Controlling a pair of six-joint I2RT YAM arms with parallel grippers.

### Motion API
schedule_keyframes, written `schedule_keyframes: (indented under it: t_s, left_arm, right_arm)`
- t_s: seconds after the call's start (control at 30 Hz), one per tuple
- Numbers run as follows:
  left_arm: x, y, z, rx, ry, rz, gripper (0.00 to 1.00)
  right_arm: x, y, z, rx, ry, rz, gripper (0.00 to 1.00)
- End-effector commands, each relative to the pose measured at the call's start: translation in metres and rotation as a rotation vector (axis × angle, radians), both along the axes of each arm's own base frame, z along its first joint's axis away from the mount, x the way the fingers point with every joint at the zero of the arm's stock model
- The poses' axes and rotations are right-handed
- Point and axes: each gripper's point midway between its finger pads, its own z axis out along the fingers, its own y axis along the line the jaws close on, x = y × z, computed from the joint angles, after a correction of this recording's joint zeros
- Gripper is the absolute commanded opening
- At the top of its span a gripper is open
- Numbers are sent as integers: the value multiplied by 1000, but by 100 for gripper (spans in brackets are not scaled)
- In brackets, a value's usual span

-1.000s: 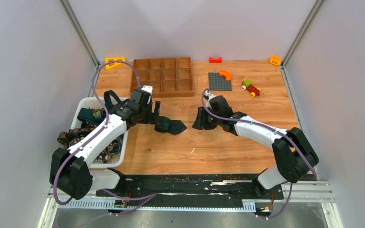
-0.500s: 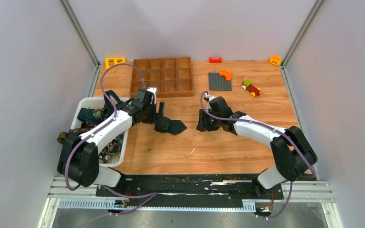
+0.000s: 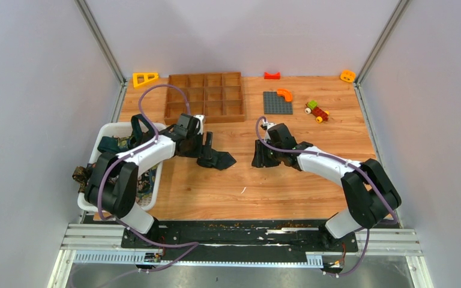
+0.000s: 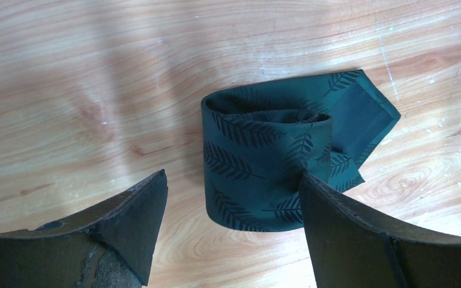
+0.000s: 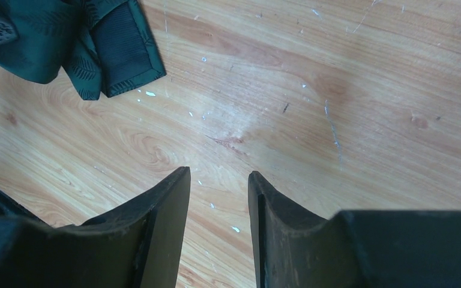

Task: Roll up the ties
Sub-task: Roll the tie at the center of the board.

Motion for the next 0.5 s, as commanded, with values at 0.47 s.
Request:
schedule_keyframes:
  t_s: [0.47]
  left_arm:
    - [-2, -40, -31, -179, 67, -61, 80]
  right_arm:
    - [9, 5, 3, 43, -22, 26, 42]
